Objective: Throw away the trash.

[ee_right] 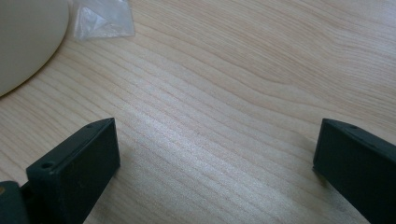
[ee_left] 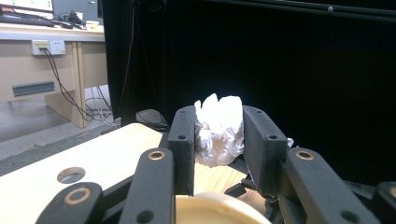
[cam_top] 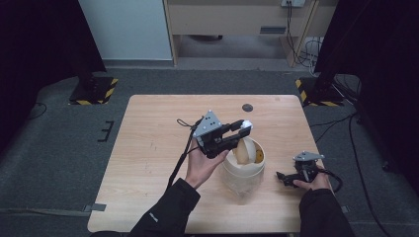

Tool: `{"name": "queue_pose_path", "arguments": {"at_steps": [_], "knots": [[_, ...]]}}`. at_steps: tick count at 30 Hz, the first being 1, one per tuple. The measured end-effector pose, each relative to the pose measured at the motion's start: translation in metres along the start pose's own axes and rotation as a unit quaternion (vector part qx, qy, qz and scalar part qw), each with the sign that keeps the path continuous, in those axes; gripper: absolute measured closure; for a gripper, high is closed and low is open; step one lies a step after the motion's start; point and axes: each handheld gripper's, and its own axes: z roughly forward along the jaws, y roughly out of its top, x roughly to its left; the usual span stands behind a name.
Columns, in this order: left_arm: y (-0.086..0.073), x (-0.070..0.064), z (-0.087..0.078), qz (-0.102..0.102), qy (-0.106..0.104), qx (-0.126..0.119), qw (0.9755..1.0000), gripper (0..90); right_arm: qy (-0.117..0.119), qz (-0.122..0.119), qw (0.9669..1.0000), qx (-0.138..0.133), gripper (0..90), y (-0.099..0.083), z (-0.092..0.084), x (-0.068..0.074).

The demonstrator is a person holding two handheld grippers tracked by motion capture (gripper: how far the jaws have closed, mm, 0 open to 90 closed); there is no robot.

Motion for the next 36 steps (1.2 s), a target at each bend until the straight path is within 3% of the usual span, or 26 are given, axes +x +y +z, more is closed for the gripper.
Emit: {"name": "queue_pose_path", "arguments": {"at_steps": [17,36], "knots": [[-0.01,-0.018,0.031,0.003,-0.027,0.024,0.9993,65.5,0.0,-0.001,1.0,-0.001,0.7,0.0,0.0,0.0],[-0.016,-0.018,0.04,0.015,-0.026,0.042,0.9986,64.1,0.0,-0.001,1.0,-0.001,0.6,0.0,0.0,0.0]]}}
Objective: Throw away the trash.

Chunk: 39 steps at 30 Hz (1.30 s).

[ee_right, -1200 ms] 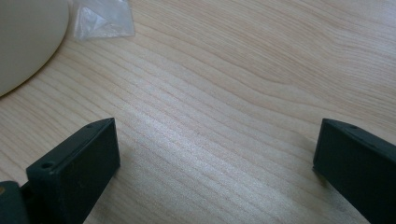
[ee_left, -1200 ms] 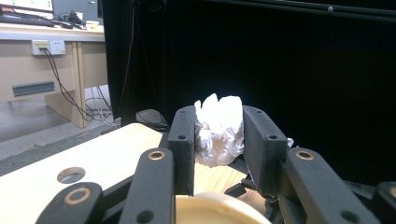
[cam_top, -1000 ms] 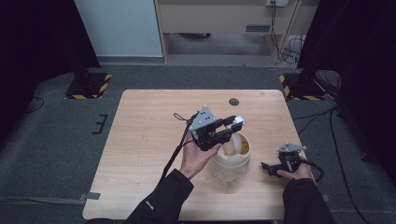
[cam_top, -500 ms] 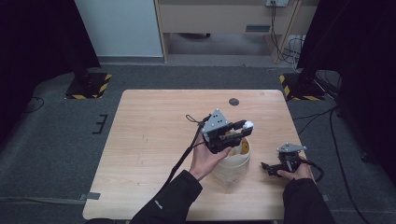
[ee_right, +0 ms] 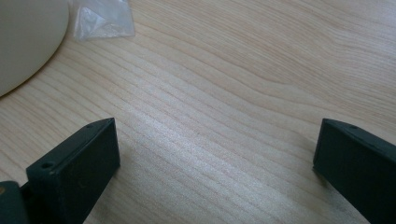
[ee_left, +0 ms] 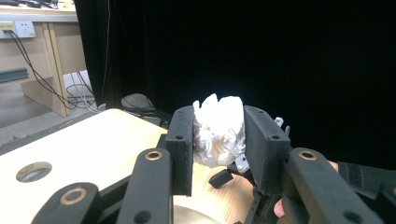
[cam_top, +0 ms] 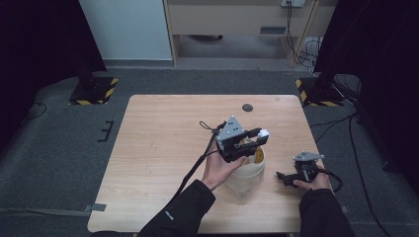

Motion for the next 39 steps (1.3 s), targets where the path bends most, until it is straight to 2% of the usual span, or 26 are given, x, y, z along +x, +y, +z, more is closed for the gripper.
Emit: {"name": "queue_pose_path", "arguments": {"at_steps": [12,25,33,38,39], "knots": [[-0.004,0.005,0.005,-0.002,0.007,0.011,0.9999,59.1,0.0,0.0,1.0,0.0,0.7,0.0,0.0,0.0],[-0.004,0.007,0.004,0.0,0.017,0.012,0.9998,50.5,0.0,0.0,1.0,0.0,0.7,0.0,0.0,0.0],[0.0,0.007,-0.004,0.004,0.019,0.01,0.9998,47.5,0.0,0.0,1.0,0.0,0.7,0.0,0.0,0.0],[0.004,0.009,-0.016,0.005,0.023,0.007,0.9997,44.1,0.0,0.0,1.0,0.0,0.7,0.0,0.0,0.0],[0.004,0.011,-0.023,0.004,0.028,0.003,0.9996,43.2,0.0,0.0,1.0,0.0,0.7,0.0,0.0,0.0]]}}
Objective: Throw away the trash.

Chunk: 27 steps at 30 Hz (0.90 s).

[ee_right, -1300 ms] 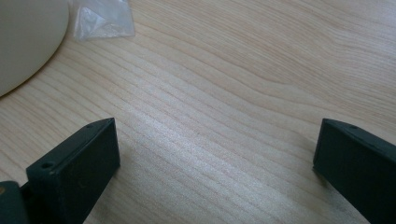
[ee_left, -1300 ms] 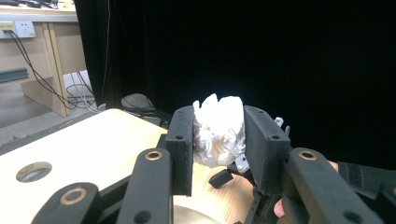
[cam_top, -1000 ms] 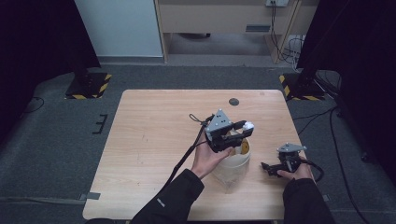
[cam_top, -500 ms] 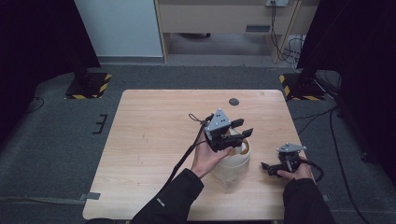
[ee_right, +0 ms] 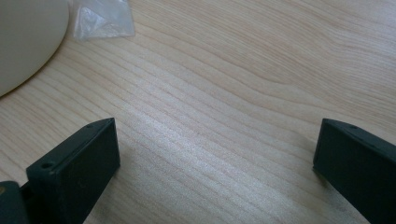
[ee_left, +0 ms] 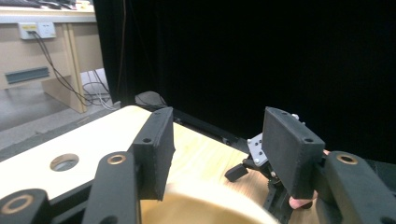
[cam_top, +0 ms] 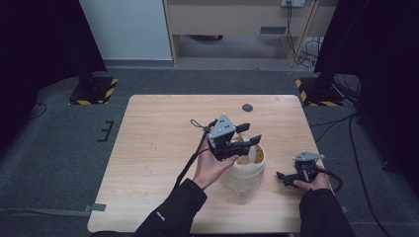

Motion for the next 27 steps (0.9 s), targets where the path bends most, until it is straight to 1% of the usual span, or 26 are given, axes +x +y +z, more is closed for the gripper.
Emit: {"name": "queue_pose_path", "arguments": {"at_steps": [3,6,9,10,11,12,13,15,16,17,19,20,21,22,23,24,25,26,27], "knots": [[-0.001,0.006,-0.013,-0.001,0.009,-0.001,1.0,40.9,0.0,0.0,1.0,0.0,0.7,0.0,0.0,0.0],[-0.005,0.014,-0.028,-0.003,0.024,0.003,0.9997,39.1,0.0,0.0,1.0,0.001,0.7,0.0,0.0,0.0],[-0.013,0.024,-0.045,-0.011,0.041,0.005,0.9991,37.8,0.0,0.0,1.0,0.001,0.6,0.0,0.0,0.0],[-0.013,0.024,-0.045,-0.011,0.041,0.005,0.9991,37.3,0.0,0.0,1.0,0.001,0.6,0.0,0.0,0.0],[-0.019,0.031,-0.056,-0.017,0.053,0.008,0.9984,37.0,0.0,0.0,1.0,0.001,0.6,0.0,0.0,0.0],[-0.024,0.034,-0.062,-0.017,0.059,0.012,0.998,36.4,0.0,0.0,1.0,0.001,0.7,0.0,0.0,0.0],[-0.024,0.034,-0.062,-0.017,0.059,0.012,0.998,36.1,0.0,0.0,1.0,0.001,0.7,0.0,0.0,0.0],[-0.033,0.041,-0.072,-0.019,0.073,0.025,0.9969,35.6,0.0,0.0,1.0,0.001,0.6,0.0,0.0,0.0],[-0.042,0.048,-0.083,-0.022,0.086,0.037,0.9954,34.6,0.0,0.0,1.0,0.001,0.6,0.0,0.0,0.0],[-0.042,0.048,-0.083,-0.022,0.086,0.037,0.9954,34.1,0.0,0.0,1.0,0.001,0.7,0.0,0.0,0.0],[-0.055,0.057,-0.099,-0.035,0.103,0.043,0.9931,33.3,0.0,0.0,1.0,0.001,0.6,0.0,0.0,0.0],[-0.06,0.06,-0.104,-0.035,0.11,0.049,0.9921,32.8,0.0,0.0,1.0,0.001,0.7,0.0,0.0,0.0],[-0.06,0.06,-0.104,-0.035,0.11,0.049,0.9921,32.0,0.0,0.0,1.0,0.001,0.7,0.0,0.0,0.0],[-0.069,0.066,-0.113,-0.038,0.121,0.063,0.9899,31.4,0.0,0.0,1.0,0.001,0.7,0.0,0.0,0.0],[-0.075,0.069,-0.117,-0.039,0.127,0.071,0.9886,30.7,0.0,0.0,1.0,0.001,0.7,0.0,0.0,0.0],[-0.075,0.069,-0.117,-0.039,0.127,0.071,0.9886,29.7,0.0,0.0,1.0,0.001,0.7,0.0,0.0,0.0],[-0.086,0.075,-0.127,-0.043,0.141,0.086,0.9854,28.7,0.0,0.0,1.0,0.001,0.7,0.0,0.0,0.0],[-0.086,0.075,-0.127,-0.043,0.141,0.086,0.9854,27.8,0.0,0.0,1.0,0.001,0.7,0.0,0.0,0.0],[-0.098,0.08,-0.137,-0.052,0.154,0.095,0.9821,26.9,0.0,0.0,1.0,0.001,0.6,0.0,0.0,0.0]]}}
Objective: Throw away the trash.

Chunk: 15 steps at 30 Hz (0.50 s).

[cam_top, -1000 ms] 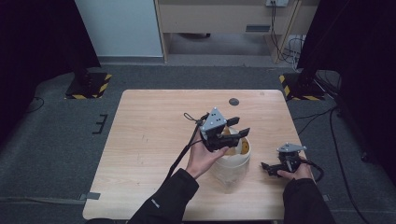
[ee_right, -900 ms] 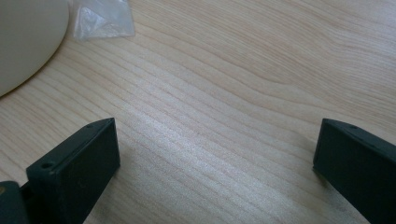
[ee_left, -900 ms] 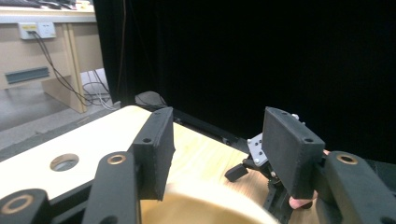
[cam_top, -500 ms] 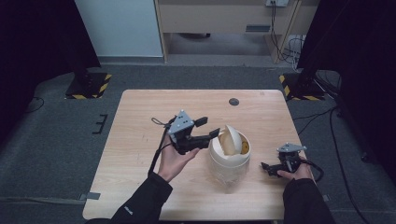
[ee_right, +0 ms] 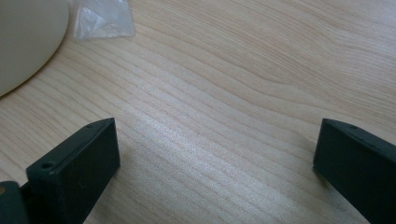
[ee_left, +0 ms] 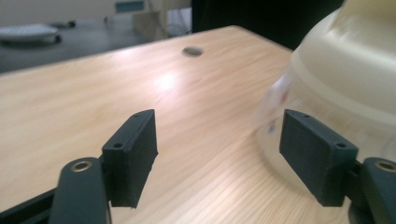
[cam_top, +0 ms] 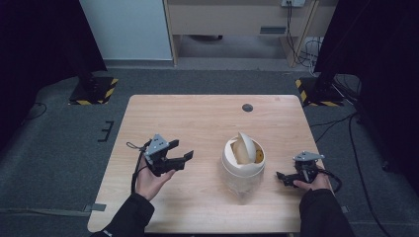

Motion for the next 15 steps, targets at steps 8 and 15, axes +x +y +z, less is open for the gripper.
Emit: {"name": "queue_pose_path", "arguments": {"at_steps": [8,15], "knots": [[-0.037,0.025,-0.014,-0.018,0.043,0.041,0.9981,20.7,0.0,0.0,1.0,0.0,0.7,0.0,0.0,0.0],[-0.072,0.058,-0.019,-0.023,0.103,0.117,0.9875,14.8,0.0,0.0,1.0,0.0,0.6,0.0,0.0,0.0]]}}
